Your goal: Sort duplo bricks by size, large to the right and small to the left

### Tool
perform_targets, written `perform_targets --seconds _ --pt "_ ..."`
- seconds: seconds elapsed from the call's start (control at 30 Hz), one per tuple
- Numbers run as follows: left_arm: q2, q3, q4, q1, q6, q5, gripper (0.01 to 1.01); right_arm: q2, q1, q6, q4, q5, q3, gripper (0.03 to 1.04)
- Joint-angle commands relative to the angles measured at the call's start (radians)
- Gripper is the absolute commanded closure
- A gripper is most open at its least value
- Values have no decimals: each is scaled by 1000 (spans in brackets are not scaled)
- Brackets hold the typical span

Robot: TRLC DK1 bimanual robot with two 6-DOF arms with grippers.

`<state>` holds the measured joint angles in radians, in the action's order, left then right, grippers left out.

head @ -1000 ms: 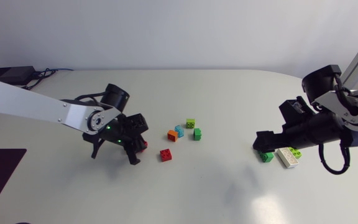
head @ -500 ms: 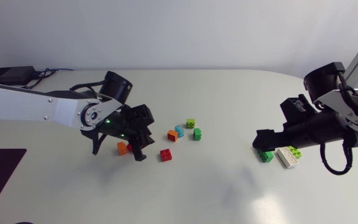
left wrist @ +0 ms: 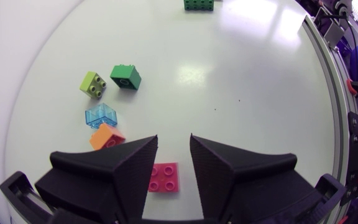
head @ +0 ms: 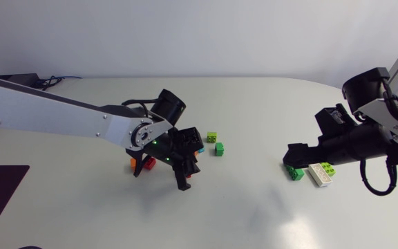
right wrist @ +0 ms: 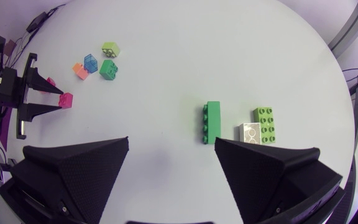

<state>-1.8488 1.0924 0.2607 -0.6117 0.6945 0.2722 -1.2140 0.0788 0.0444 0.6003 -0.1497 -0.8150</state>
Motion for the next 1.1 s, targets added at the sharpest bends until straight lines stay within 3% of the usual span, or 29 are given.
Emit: perform_targets --seconds 0.0,0.63,1.07 --pt "-20 0 25 9 0 22 651 7 -5 -15 16 4 13 67" --pt "-112 -51 45 115 80 39 654 24 9 -18 27 4 20 67" --pt "23 -154 163 354 273 39 654 27 26 -26 27 2 19 67"
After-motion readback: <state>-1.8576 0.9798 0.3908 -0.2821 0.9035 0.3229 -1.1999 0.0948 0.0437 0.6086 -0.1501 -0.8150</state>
